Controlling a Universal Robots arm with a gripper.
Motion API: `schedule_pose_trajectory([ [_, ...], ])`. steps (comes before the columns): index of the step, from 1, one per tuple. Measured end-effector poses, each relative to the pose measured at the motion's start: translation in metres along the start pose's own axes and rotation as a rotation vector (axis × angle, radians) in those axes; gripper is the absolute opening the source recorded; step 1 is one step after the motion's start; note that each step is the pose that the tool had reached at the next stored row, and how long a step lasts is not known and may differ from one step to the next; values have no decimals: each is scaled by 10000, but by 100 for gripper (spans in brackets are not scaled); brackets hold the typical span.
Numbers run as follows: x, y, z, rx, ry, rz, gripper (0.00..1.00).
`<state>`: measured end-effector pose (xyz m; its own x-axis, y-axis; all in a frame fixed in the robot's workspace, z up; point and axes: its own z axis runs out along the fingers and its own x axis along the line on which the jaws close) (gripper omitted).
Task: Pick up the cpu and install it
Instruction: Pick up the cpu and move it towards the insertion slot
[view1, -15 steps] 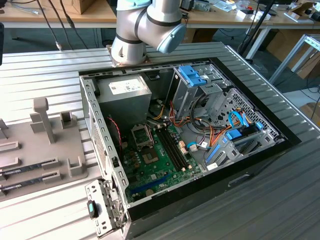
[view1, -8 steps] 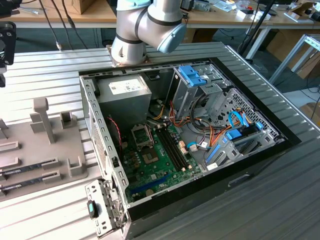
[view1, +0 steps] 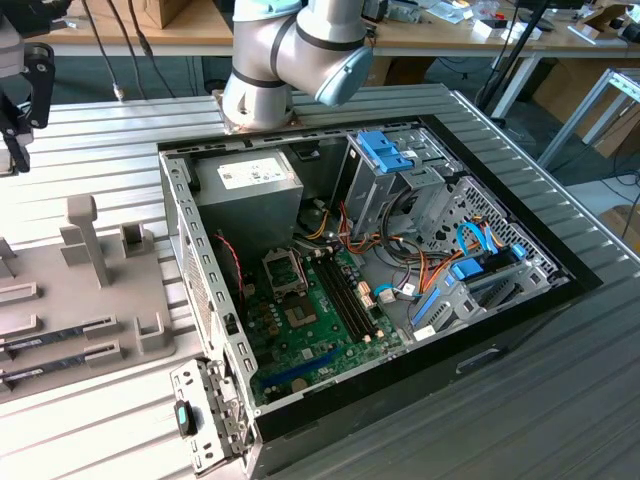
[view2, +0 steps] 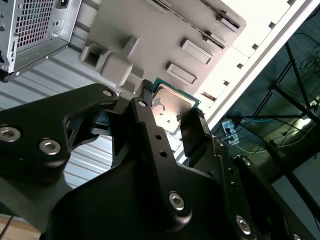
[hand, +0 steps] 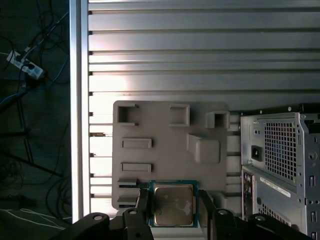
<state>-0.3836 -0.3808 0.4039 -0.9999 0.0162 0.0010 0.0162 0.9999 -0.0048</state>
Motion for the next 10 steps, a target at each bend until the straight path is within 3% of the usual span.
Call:
schedule_pose_trajectory([
  [10, -142, 2, 0, 0, 0, -1, 47],
])
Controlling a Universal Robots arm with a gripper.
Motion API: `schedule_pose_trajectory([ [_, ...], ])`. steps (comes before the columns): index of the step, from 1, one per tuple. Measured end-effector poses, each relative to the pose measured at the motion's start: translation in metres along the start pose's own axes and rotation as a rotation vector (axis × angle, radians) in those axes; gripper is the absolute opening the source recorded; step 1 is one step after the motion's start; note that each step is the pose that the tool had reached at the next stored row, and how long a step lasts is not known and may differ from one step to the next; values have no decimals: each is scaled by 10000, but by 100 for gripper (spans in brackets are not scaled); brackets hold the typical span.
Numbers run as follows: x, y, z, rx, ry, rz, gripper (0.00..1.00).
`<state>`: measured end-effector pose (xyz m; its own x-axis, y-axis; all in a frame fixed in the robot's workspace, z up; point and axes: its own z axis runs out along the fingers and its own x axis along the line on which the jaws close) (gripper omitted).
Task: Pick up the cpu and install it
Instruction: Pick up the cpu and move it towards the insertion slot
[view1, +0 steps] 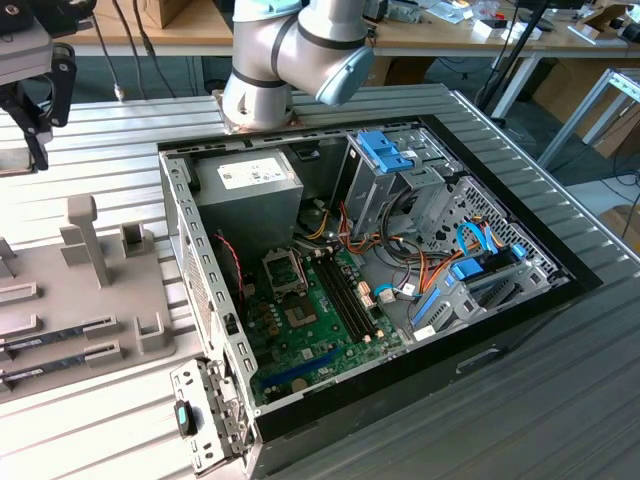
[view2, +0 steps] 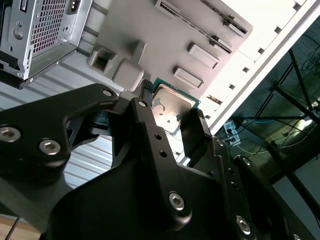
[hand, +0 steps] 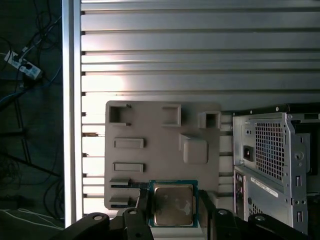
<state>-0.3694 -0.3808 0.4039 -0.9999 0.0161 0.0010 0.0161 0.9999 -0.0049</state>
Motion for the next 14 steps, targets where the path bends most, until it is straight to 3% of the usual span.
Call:
schedule_pose_trajectory([
  [14, -176, 3, 0, 0, 0, 0, 47],
])
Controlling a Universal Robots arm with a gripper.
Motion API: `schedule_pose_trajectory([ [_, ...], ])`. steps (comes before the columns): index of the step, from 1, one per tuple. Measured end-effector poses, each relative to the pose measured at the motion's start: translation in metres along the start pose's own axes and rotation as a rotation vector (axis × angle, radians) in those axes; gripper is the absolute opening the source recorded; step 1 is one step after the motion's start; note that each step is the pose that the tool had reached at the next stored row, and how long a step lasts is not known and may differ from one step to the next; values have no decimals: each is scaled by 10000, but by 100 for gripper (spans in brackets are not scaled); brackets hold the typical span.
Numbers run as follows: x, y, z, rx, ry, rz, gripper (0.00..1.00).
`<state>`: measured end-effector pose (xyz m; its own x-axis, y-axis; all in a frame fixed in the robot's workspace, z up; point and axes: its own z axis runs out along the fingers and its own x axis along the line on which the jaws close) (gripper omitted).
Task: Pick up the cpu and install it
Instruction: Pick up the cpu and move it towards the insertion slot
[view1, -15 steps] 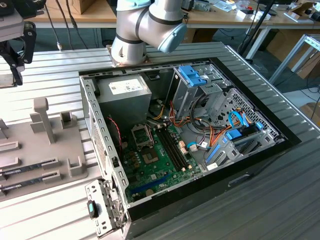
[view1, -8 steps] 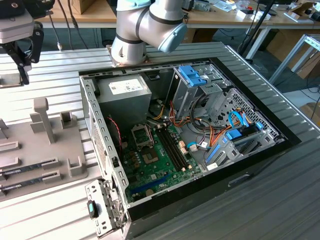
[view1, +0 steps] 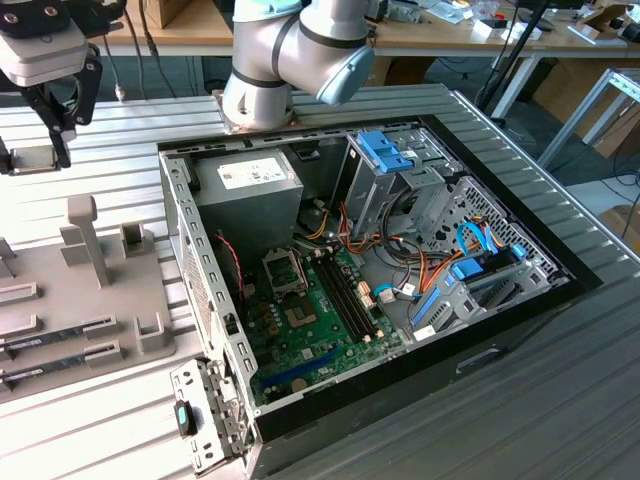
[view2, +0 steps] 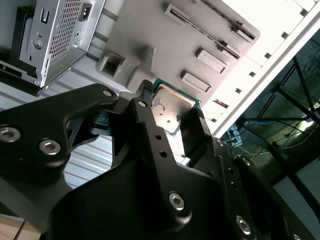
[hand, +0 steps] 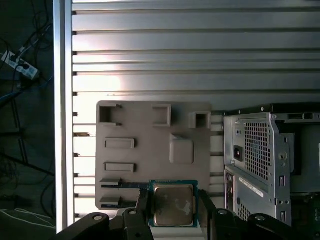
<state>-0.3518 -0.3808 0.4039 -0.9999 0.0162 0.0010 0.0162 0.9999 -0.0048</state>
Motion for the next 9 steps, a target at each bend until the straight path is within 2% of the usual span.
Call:
schedule_pose_trajectory([
  [9, -109, 2, 0, 0, 0, 0, 47],
])
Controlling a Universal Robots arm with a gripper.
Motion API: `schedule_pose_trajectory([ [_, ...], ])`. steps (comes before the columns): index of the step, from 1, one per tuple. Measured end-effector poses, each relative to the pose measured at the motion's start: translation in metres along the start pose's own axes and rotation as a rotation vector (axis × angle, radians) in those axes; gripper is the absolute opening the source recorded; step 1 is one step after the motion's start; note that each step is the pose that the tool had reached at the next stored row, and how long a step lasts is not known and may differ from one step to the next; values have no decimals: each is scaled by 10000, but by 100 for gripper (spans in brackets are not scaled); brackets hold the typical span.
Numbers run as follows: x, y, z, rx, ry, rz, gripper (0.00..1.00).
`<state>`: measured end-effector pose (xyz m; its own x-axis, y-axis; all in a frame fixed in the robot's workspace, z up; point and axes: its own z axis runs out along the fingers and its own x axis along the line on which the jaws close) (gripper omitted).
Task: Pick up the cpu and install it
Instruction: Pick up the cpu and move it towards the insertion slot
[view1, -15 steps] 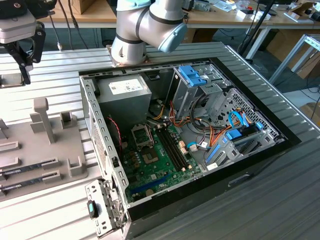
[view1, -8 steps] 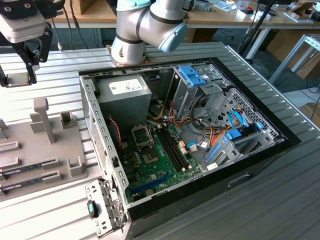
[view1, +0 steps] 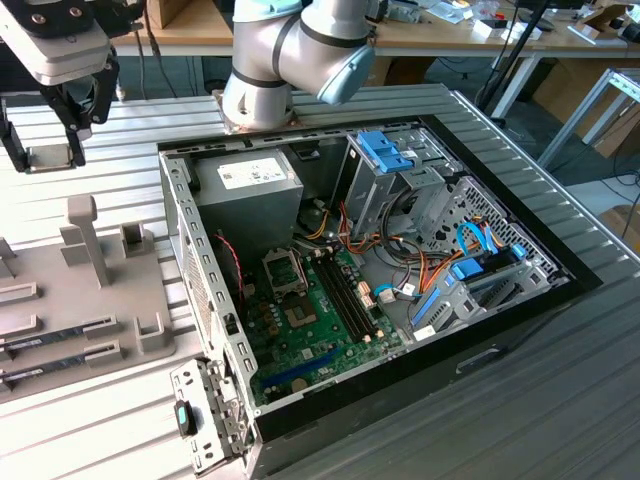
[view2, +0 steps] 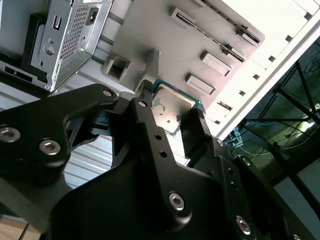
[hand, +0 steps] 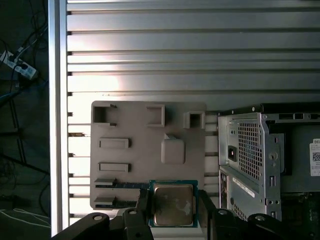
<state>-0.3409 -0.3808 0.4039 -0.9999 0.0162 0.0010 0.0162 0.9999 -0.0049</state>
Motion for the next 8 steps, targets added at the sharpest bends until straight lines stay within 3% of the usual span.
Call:
schedule_pose_trajectory([
  [8, -123, 2, 0, 0, 0, 0, 47],
])
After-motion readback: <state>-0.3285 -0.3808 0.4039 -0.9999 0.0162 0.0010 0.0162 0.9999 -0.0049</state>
